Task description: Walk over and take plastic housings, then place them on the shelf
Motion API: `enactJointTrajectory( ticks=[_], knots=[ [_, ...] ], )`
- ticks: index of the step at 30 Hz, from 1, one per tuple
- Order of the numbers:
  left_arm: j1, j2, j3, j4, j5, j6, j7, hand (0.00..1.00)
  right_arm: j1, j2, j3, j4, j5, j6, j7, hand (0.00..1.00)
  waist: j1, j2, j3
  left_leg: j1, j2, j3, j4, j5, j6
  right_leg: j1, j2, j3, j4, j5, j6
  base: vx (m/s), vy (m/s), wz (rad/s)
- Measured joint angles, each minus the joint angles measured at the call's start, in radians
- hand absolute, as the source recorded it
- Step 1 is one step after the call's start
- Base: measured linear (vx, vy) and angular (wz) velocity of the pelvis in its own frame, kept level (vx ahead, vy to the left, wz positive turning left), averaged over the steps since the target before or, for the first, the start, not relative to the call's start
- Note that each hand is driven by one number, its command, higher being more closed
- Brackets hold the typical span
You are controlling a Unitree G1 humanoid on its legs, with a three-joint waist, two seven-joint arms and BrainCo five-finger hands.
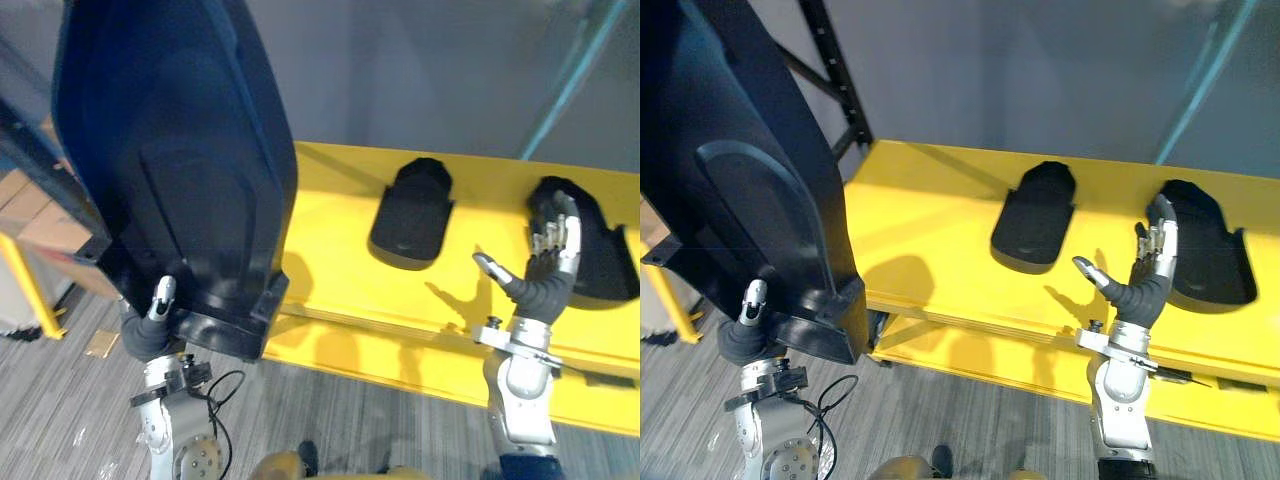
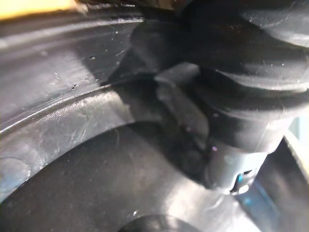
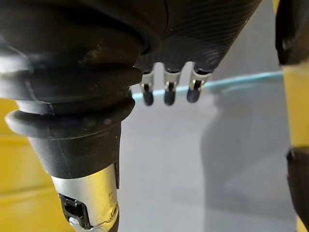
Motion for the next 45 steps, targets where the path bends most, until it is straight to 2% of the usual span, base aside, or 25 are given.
enactJointTrajectory(
  ticks=[1,2,4,5,6,7,8,9,10,12,13,14,15,16,17,19,20,21,24,27,30,33,38,41,45],
  knots=[
    [-0.003,0.001,-0.002,-0.002,0.001,-0.001,0.001,1.00,-0.007,0.011,-0.006,-0.011,0.003,-0.003,-0.006,0.00,-0.006,-0.015,0.010,-0.051,0.027,0.026,0.093,-0.056,0.022,0.002,-0.022,-0.006,0.002,0.000,0.001,-0.05,0.114,0.25],
    [-0.002,0.002,-0.005,-0.001,0.001,-0.001,0.001,1.00,-0.011,0.015,-0.008,-0.011,0.004,-0.003,-0.013,0.00,-0.009,-0.015,0.011,-0.068,0.064,0.037,0.124,-0.061,0.012,0.004,-0.029,-0.005,0.007,0.000,0.001,-0.02,0.142,0.23],
    [0.001,0.001,-0.025,0.017,0.003,-0.001,0.007,1.00,-0.024,0.024,-0.003,-0.010,0.027,-0.005,-0.018,0.00,-0.020,-0.013,0.012,-0.085,0.194,0.031,0.174,-0.046,-0.045,0.021,-0.067,0.007,0.029,-0.003,0.006,0.01,0.235,-0.09],
    [0.001,0.002,-0.027,0.022,0.005,-0.002,0.012,1.00,-0.041,0.030,0.006,-0.009,0.035,-0.012,-0.017,0.00,-0.020,-0.015,0.014,-0.076,0.235,0.006,0.166,-0.030,-0.070,0.014,-0.111,0.040,0.068,-0.030,0.049,0.02,0.289,-0.36],
    [0.000,0.002,-0.026,0.023,0.005,-0.005,0.014,1.00,-0.053,0.029,0.014,-0.005,0.042,-0.022,-0.017,0.00,-0.020,-0.011,0.016,-0.071,0.247,-0.007,0.166,-0.026,-0.076,0.004,-0.134,0.062,0.094,-0.052,0.086,0.00,0.422,-0.61],
    [0.001,0.000,-0.025,0.033,0.005,-0.010,0.016,1.00,-0.084,0.019,0.026,0.010,0.045,-0.040,-0.019,0.00,-0.025,0.017,0.030,-0.032,0.277,-0.044,0.160,-0.013,-0.069,-0.025,-0.165,0.115,0.155,-0.090,0.150,-0.03,0.518,-0.87],
    [0.011,-0.003,-0.024,0.046,0.003,-0.011,0.011,1.00,-0.097,0.007,0.044,0.028,0.042,-0.046,-0.024,0.00,-0.027,0.060,0.038,0.019,0.286,-0.047,0.170,-0.071,-0.083,-0.043,-0.191,0.170,0.203,-0.122,0.197,-0.04,0.577,-0.85],
    [0.013,-0.001,-0.019,0.056,0.002,-0.011,0.004,1.00,-0.096,0.008,0.054,0.040,0.037,-0.047,-0.038,0.00,-0.030,0.076,0.033,0.035,0.273,-0.036,0.172,-0.162,-0.122,-0.042,-0.206,0.190,0.210,-0.127,0.214,-0.01,0.777,-0.64],
    [0.003,0.015,0.004,0.072,0.002,-0.005,-0.002,1.00,-0.088,0.047,0.061,0.080,0.018,-0.044,-0.072,0.00,-0.034,0.051,0.033,0.023,0.230,-0.015,0.232,-0.220,-0.125,-0.036,-0.258,0.223,0.194,-0.119,0.219,0.02,0.708,-0.25],
    [-0.007,0.035,0.018,0.071,0.000,0.003,-0.007,1.00,-0.054,0.089,0.085,0.091,0.000,-0.041,-0.111,0.00,-0.032,0.039,0.024,-0.027,0.214,0.003,0.304,-0.263,-0.104,-0.038,-0.271,0.232,0.129,-0.013,0.202,0.02,0.552,-0.19],
    [-0.017,0.048,0.028,0.073,0.002,0.018,-0.009,1.00,-0.045,0.108,0.093,0.096,-0.021,-0.041,-0.131,0.00,-0.025,0.028,0.030,-0.038,0.216,0.007,0.307,-0.267,-0.101,-0.043,-0.267,0.207,0.104,0.067,0.189,0.02,0.326,-0.11],
    [-0.024,0.052,0.032,0.077,0.011,0.042,-0.008,1.00,-0.037,0.122,0.092,0.095,-0.027,-0.041,-0.144,0.00,-0.026,0.021,0.028,-0.035,0.218,0.009,0.292,-0.262,-0.093,-0.057,-0.257,0.163,0.109,0.125,0.127,0.03,0.346,-0.10],
    [-0.024,0.055,0.032,0.081,0.013,0.050,-0.009,1.00,-0.035,0.129,0.093,0.094,-0.029,-0.042,-0.148,0.00,-0.027,0.017,0.027,-0.022,0.221,0.013,0.273,-0.257,-0.086,-0.066,-0.249,0.149,0.118,0.138,0.112,0.03,0.202,-0.09],
    [-0.025,0.062,0.028,0.090,0.015,0.058,-0.009,1.00,-0.029,0.138,0.093,0.094,-0.040,-0.042,-0.152,0.00,-0.031,0.020,0.028,-0.002,0.234,0.014,0.243,-0.247,-0.075,-0.071,-0.219,0.158,0.124,0.103,0.136,0.09,0.156,0.02],
    [-0.039,0.082,0.010,0.106,0.023,0.073,-0.008,1.00,-0.002,0.138,0.092,0.067,-0.062,-0.043,-0.152,0.00,-0.042,0.005,0.020,0.025,0.240,0.014,0.185,-0.214,-0.068,-0.075,-0.141,0.158,0.110,0.047,0.152,0.10,0.046,0.13],
    [-0.056,0.089,0.000,0.113,0.049,0.077,-0.004,1.00,0.022,0.134,0.092,0.017,-0.067,-0.042,-0.150,0.00,-0.050,-0.005,0.011,0.042,0.237,0.022,0.138,-0.187,-0.075,-0.081,-0.071,0.124,0.042,0.036,0.129,0.11,0.005,0.01],
    [-0.058,0.084,-0.003,0.114,0.056,0.079,0.003,1.00,0.024,0.131,0.091,0.006,-0.067,-0.042,-0.149,0.00,-0.052,-0.005,0.001,0.042,0.235,0.031,0.129,-0.185,-0.079,-0.075,-0.066,0.129,0.025,0.056,0.141,0.14,0.012,-0.22],
    [-0.076,0.079,-0.027,0.122,0.073,0.081,0.036,1.00,0.040,0.127,0.083,-0.009,-0.063,-0.040,-0.143,0.00,-0.059,0.013,-0.007,0.044,0.238,0.035,0.109,-0.177,-0.091,-0.071,-0.056,0.128,-0.006,0.068,0.137,0.11,0.012,-0.16],
    [-0.107,0.076,-0.076,0.135,0.131,0.113,0.105,1.00,0.081,0.114,0.071,-0.007,-0.059,0.003,-0.124,0.00,-0.077,0.041,-0.023,0.084,0.242,0.040,0.058,-0.158,-0.102,-0.054,-0.047,0.127,-0.014,0.068,0.136,0.10,-0.023,-0.03],
    [-0.140,0.074,-0.103,0.164,0.167,0.125,0.144,1.00,0.100,0.090,0.070,-0.009,-0.055,0.016,-0.104,0.00,-0.086,0.061,-0.036,0.146,0.248,0.056,0.001,-0.146,-0.112,-0.026,-0.037,0.130,-0.013,0.068,0.135,0.08,-0.024,-0.09],
    [-0.182,0.072,-0.118,0.170,0.189,0.150,0.187,1.00,0.108,0.077,0.071,-0.016,-0.055,0.041,-0.088,0.00,-0.086,0.057,-0.034,0.167,0.245,0.070,-0.018,-0.143,-0.112,-0.022,-0.038,0.137,-0.013,0.069,0.134,0.02,-0.002,-0.10],
    [-0.217,0.070,-0.128,0.173,0.222,0.164,0.281,1.00,0.123,0.079,0.083,-0.021,-0.055,0.050,-0.073,0.00,-0.084,0.043,-0.025,0.175,0.241,0.090,-0.024,-0.142,-0.110,-0.031,-0.041,0.158,-0.014,0.069,0.134,-0.02,0.010,-0.15],
    [-0.298,0.035,-0.147,0.246,0.335,0.207,0.521,1.00,0.168,0.084,0.096,-0.069,-0.055,0.050,-0.055,0.00,-0.093,0.031,-0.018,0.195,0.230,0.116,-0.052,-0.130,-0.105,-0.040,-0.048,0.181,-0.014,0.071,0.131,-0.03,0.007,-0.12],
    [-0.347,0.036,-0.144,0.293,0.365,0.229,0.618,1.00,0.182,0.083,0.115,-0.077,-0.055,0.050,-0.041,0.00,-0.115,0.022,-0.013,0.202,0.229,0.123,-0.059,-0.129,-0.106,-0.044,-0.047,0.189,-0.014,0.074,0.127,-0.04,0.002,-0.13],
    [-0.469,0.038,-0.140,0.409,0.378,0.248,0.715,1.00,0.196,0.082,0.135,-0.082,-0.054,0.050,-0.001,0.00,-0.120,0.011,-0.006,0.199,0.227,0.150,-0.060,-0.127,-0.104,-0.073,-0.046,0.220,-0.013,0.084,0.123,-0.05,0.011,-0.19]
  ],
)
